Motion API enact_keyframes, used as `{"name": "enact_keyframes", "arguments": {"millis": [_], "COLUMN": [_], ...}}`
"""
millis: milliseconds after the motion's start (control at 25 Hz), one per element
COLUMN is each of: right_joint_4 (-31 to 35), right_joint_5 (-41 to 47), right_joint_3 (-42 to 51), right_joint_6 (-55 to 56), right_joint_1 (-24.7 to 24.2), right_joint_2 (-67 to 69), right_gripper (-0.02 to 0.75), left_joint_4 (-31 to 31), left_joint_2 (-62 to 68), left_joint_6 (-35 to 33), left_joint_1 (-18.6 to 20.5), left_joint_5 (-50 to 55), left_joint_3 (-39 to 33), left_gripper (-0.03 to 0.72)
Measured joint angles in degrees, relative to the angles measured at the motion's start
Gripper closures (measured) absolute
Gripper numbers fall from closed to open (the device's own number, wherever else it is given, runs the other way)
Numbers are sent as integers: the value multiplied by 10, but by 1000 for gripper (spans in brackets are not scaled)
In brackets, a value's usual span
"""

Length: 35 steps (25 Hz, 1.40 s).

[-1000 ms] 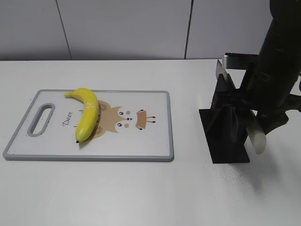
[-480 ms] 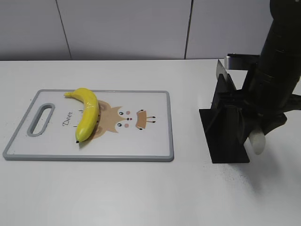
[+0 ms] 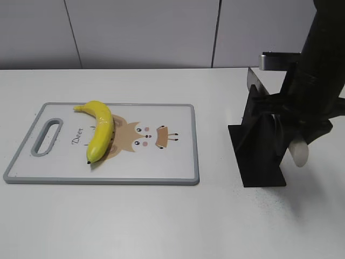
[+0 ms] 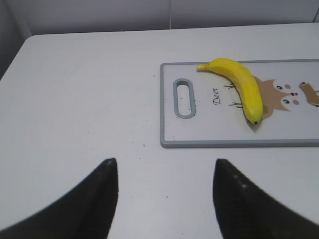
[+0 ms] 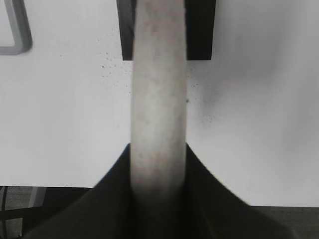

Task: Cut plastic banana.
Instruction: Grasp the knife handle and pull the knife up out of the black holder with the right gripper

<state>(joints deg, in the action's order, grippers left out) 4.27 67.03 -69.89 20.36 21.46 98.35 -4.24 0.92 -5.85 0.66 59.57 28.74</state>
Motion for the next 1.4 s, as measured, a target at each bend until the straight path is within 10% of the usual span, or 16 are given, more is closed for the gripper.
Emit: {"name": "enact_keyframes", "arguments": {"millis": [1400], "right_joint_4": [-15], "right_joint_5": [20], "right_joint_3": [-138], "right_joint_6": [-281], "right_joint_1": [0], "right_joint_2": [-68], "right_gripper": [557], "left_joint_4": [0], "left_joint_2": [0], "left_joint_6": [0], "left_joint_1": [0], "left_joint_5": [0], "left_joint_3": [0], "left_gripper": [104]}}
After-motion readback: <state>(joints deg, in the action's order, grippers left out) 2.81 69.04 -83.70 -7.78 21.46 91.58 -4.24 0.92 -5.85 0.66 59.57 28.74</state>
